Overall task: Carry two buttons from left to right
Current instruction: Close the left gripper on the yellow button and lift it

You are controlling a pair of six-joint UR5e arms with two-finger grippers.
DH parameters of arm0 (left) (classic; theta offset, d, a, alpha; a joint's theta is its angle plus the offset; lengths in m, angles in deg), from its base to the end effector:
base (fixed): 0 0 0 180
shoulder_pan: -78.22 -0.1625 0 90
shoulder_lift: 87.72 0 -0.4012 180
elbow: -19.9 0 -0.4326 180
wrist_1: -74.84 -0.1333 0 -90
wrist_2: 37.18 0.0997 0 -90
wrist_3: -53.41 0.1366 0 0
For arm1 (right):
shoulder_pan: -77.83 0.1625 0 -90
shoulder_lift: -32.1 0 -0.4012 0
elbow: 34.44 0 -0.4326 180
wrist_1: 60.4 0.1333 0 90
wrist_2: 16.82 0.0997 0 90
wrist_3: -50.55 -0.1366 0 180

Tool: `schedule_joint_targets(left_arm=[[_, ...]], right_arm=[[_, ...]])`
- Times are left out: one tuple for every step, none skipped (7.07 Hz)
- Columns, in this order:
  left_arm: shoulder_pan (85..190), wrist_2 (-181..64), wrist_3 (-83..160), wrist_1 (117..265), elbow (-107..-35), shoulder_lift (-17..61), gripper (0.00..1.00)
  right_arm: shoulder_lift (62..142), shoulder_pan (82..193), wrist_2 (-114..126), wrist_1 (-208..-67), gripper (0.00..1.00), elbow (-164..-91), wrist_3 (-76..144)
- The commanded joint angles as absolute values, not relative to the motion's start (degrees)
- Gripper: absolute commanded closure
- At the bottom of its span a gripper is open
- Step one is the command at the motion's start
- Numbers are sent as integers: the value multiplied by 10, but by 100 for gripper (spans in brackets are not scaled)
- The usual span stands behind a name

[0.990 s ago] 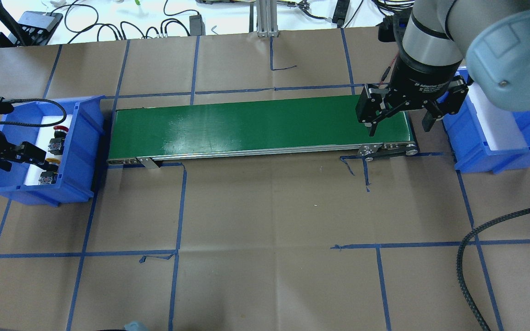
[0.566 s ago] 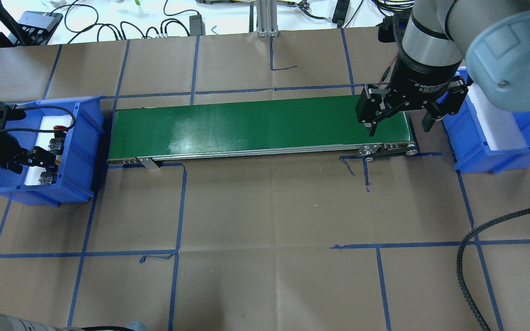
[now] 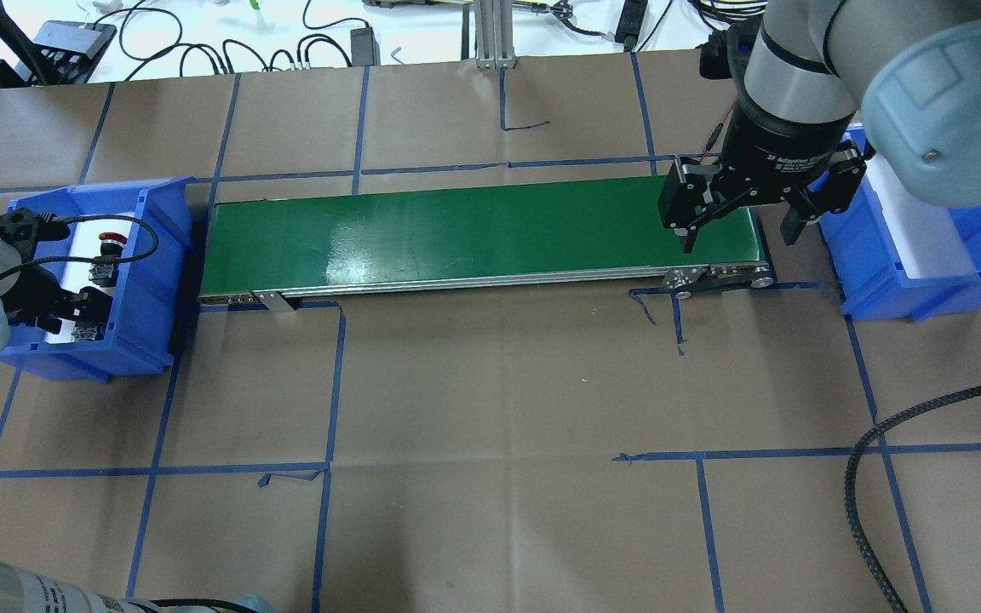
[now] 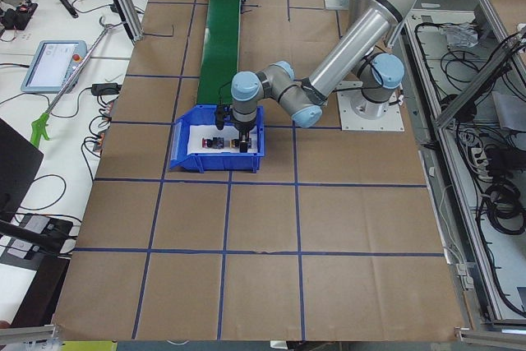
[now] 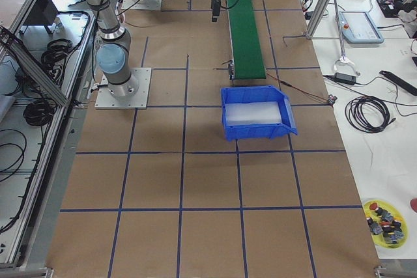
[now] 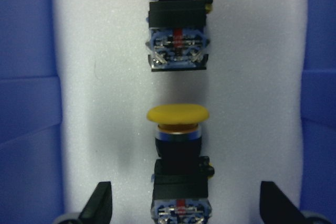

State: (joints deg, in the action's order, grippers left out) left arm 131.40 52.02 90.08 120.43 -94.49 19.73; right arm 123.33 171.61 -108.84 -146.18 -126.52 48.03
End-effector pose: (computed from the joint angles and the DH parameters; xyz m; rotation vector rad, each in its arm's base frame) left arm 0.2204 -0.5200 0.1247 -0.0036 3.1252 -0.0692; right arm 0.1619 -0.5016 0.4124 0.0365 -3.0985 -0.1340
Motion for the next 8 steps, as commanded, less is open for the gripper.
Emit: schedule_joint_targets(left_arm=[[1313, 520, 901, 1200, -946, 202, 4], [1313, 520, 901, 1200, -946, 206, 17], [1313, 525, 896, 1200, -944, 206, 44], [1313, 527, 891, 1200, -941, 206, 62], [1313, 527, 888, 1201, -937, 206, 75], [1313, 526, 888, 1202, -937, 200, 85], [1314, 524, 887, 1204, -936, 192, 89], [1320, 522, 881, 1210, -917, 185, 89]], right_arm=[[1233, 1716, -1088, -1461, 0, -1265, 480], [1233, 1716, -1088, -1458, 0, -1266, 480], [1233, 1716, -1088, -1458, 0, -1266, 480], [1233, 1716, -1088, -1458, 0, -1266, 480], [1233, 1716, -1088, -1458, 0, -1266, 480], [1233, 1716, -1088, -1458, 0, -1266, 480], [1233, 1717, -1088, -1458, 0, -1266, 480], [1233, 1716, -1088, -1458, 0, -1266, 480]])
